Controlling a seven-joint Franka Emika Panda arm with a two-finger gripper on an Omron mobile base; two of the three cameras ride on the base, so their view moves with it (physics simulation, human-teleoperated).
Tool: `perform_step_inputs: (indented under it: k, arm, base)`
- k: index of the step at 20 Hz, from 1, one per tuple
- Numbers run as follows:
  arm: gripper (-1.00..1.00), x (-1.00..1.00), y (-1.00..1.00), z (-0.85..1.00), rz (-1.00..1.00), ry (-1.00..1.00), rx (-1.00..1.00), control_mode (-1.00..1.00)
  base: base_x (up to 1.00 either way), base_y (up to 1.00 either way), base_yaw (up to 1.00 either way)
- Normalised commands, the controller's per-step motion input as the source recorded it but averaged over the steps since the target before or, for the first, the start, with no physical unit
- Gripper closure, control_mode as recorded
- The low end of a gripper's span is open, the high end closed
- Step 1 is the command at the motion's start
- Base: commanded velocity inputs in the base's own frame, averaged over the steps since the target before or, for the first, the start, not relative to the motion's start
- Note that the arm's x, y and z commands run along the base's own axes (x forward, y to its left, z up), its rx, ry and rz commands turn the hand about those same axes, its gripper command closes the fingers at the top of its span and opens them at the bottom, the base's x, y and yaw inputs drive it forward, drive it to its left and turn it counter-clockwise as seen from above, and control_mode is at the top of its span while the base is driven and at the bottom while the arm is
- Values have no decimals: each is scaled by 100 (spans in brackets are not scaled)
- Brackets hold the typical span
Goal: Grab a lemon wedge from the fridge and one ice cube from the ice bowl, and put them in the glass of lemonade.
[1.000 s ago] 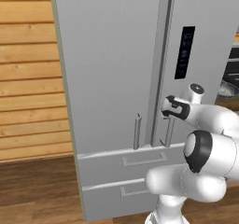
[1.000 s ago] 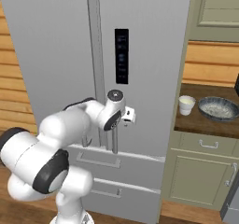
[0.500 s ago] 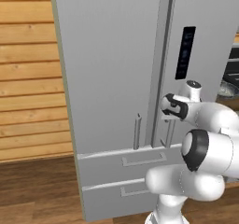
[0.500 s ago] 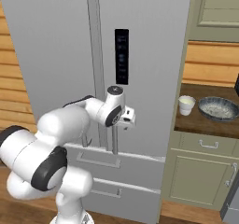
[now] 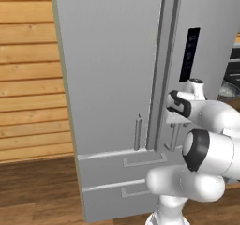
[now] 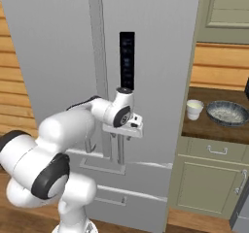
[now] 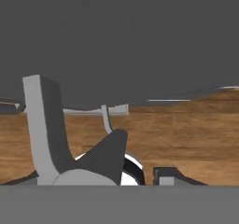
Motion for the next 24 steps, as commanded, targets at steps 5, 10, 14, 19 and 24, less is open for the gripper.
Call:
perform_step_inputs:
  k: [5,10,14,19,24]
  arm:
    - [100,-70,-41,-26,1,2,0,-100]
    - [100,-85,-75,-18,2,0,0,-100]
    - [100,-97,-100,-18,1,0,4,-100]
    - [100,-96,-100,-12,2,-1,7,-100]
    - [100,-100,-98,9,1,-18,5,-100]
  base:
    - [0,0,0]
    - [0,0,0]
    - [0,0,0]
    - [0,0,0]
    - [0,0,0]
